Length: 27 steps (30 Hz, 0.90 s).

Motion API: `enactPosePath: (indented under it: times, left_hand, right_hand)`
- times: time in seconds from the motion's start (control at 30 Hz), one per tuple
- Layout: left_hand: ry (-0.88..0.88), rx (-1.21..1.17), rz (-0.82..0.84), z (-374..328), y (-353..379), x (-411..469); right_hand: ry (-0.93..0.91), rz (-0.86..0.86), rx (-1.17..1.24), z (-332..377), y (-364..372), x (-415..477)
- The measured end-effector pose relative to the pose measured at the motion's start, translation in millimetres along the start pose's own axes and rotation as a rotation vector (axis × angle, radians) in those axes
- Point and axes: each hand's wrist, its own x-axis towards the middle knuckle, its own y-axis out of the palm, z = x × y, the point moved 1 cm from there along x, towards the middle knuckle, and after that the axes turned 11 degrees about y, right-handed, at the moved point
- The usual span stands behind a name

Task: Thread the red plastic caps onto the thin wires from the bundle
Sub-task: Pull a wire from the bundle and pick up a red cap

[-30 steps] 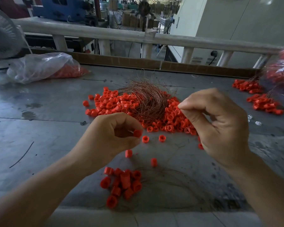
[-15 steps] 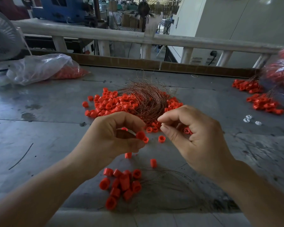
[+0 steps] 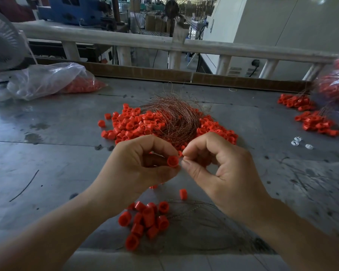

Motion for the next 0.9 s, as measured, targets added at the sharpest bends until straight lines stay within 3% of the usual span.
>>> enactPosePath:
  times: [0.33,0.53,0.9]
  left_hand:
    - [0.004,-0.093,-0.024,-0.3,-0.3,-1.2]
    - [-0.06,-0.359,0.024,-0.8,-2.8,0.2]
    - [-0.09,-0.375,0.023,-2.0,-2.9,-1.2]
  right_hand:
    - [0.046,0.036,0.04,-1.5,-0.8,-1.1]
    - [0.07,0.012,0.024,-1.1,-8.0,0.0]
    - [0.08,0.016,0.013,0.0,-8.7,0.7]
